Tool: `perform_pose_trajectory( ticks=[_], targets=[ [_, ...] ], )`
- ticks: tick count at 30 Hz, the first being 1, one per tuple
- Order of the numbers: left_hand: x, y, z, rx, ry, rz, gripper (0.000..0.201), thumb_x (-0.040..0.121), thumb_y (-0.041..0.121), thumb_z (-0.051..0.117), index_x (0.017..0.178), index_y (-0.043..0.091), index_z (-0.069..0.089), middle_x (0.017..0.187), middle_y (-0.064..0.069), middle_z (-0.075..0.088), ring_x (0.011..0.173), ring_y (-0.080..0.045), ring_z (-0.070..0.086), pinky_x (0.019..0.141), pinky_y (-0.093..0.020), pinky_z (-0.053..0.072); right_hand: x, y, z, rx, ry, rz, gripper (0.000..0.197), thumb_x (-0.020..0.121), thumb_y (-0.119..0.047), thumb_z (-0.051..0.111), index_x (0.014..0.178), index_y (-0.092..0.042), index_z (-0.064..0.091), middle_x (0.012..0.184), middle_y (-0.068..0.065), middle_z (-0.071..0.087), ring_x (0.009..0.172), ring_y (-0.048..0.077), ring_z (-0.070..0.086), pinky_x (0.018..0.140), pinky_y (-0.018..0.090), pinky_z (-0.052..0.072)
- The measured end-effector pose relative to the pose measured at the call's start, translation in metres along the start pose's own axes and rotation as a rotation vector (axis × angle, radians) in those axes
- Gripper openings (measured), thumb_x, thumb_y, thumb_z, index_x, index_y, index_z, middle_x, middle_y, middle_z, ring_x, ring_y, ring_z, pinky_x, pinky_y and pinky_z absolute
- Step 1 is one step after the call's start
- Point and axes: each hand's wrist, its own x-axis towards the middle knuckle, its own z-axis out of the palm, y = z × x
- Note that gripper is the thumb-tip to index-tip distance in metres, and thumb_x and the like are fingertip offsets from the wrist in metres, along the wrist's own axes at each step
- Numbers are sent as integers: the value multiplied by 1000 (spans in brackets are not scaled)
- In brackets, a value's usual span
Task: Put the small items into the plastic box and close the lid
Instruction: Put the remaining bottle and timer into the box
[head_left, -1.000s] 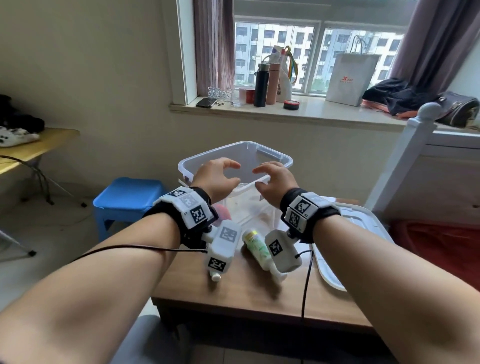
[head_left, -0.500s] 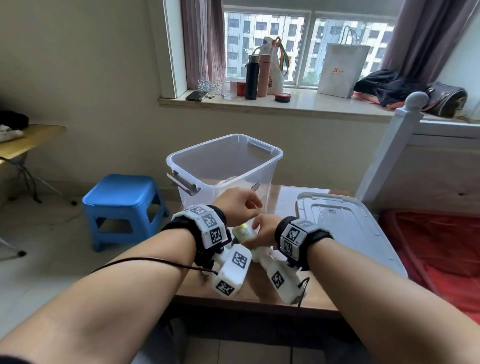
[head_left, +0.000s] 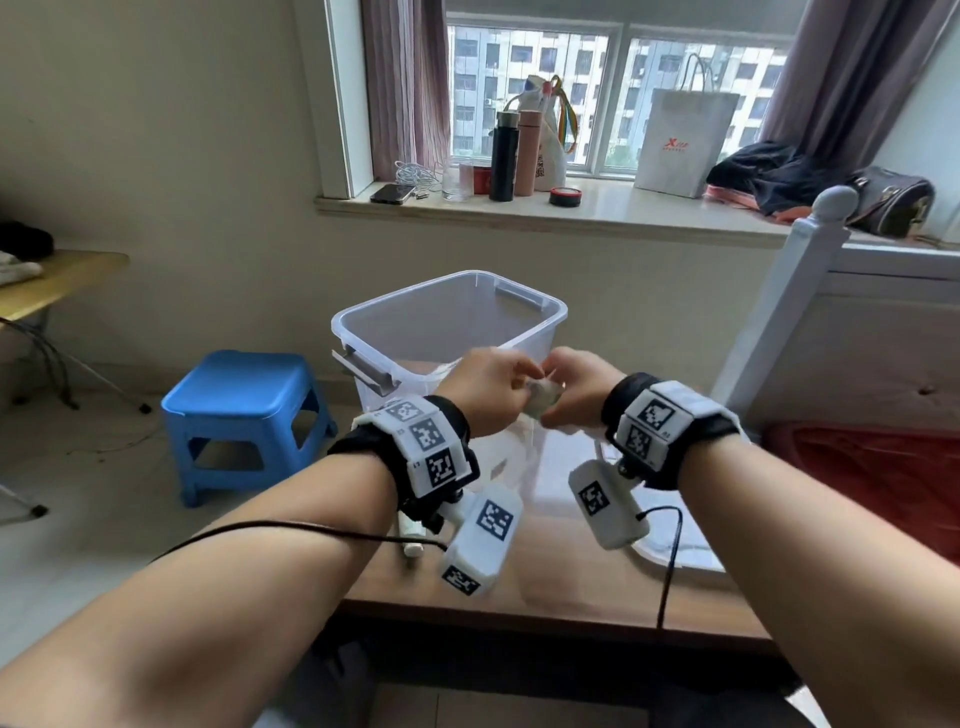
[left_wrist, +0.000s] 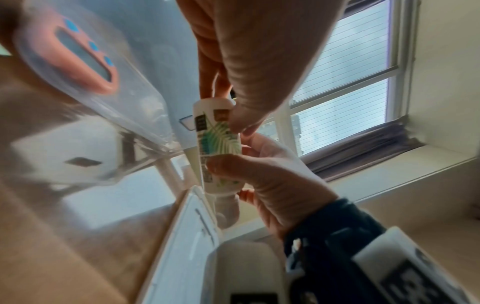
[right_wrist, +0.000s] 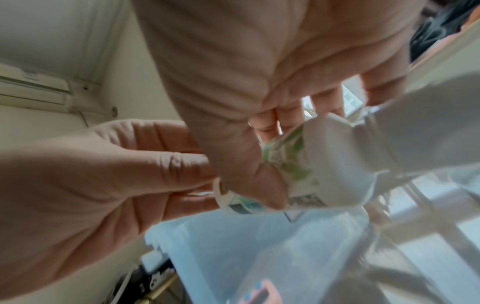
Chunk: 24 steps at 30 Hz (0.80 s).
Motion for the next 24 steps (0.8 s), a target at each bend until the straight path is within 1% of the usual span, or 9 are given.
perform_pose_trajectory(
  ticks=[3,5,7,9,12,15,19,21,24],
  targets=[
    [7,9,-16,-55,163,68,30,83,12,63,113,11,71,118,-7,71,111,-20,65,97,-22,47,6,-3,-20,102,102,-39,45,65,2,70,108,-6,59,100,14,63,80,25,59,72,39,56],
    [11,9,-26,-6,232,96,40,81,9,62,121,10,66,133,-8,62,125,-21,56,107,-29,42,16,-7,-27,133,184,-75,51,64,-1,72,111,-12,57,109,11,62,87,25,59,75,38,55],
    [16,2,-33,89,244,54,48,82,12,61,130,14,58,142,-7,54,132,-23,48,112,-30,35,26,-13,-27,45,245,-108,51,65,-7,70,112,-23,56,115,4,61,100,26,59,86,39,53],
    [18,-9,-36,111,210,-37,52,84,20,61,136,19,52,140,-7,55,130,-25,50,110,-32,37,32,-22,-24,-149,269,-141,50,70,-12,65,115,-32,53,122,-5,57,112,24,52,96,38,45],
    [16,-26,-33,83,148,-155,53,87,30,59,137,28,46,130,-10,60,115,-28,58,97,-33,44,42,-35,-12,-355,275,-224,55,72,-12,62,119,-37,49,130,-11,52,123,20,42,102,37,34],
    [13,-37,-28,144,147,-202,50,91,40,51,139,34,38,129,-9,58,114,-30,58,93,-38,46,49,-38,-3,-365,278,-247,57,72,-8,60,121,-36,49,131,-12,52,129,20,36,107,38,29],
    [12,-44,-29,245,125,-200,51,94,43,43,143,33,31,137,-5,52,120,-31,55,94,-41,43,51,-39,6,-293,281,-241,66,70,-6,58,127,-37,46,138,-11,47,136,20,29,114,37,18],
    [13,-49,-33,257,104,-184,51,95,42,43,143,33,30,140,-3,50,122,-29,54,96,-40,43,50,-36,9,-285,261,-242,68,71,-8,57,130,-39,43,142,-11,42,137,21,26,114,38,15],
    [14,-57,-41,237,72,-155,51,95,40,44,144,34,29,143,1,48,122,-25,55,99,-40,43,50,-32,9,-375,223,-197,78,69,-15,63,133,-46,33,151,-9,26,140,25,18,114,45,14]
  ],
)
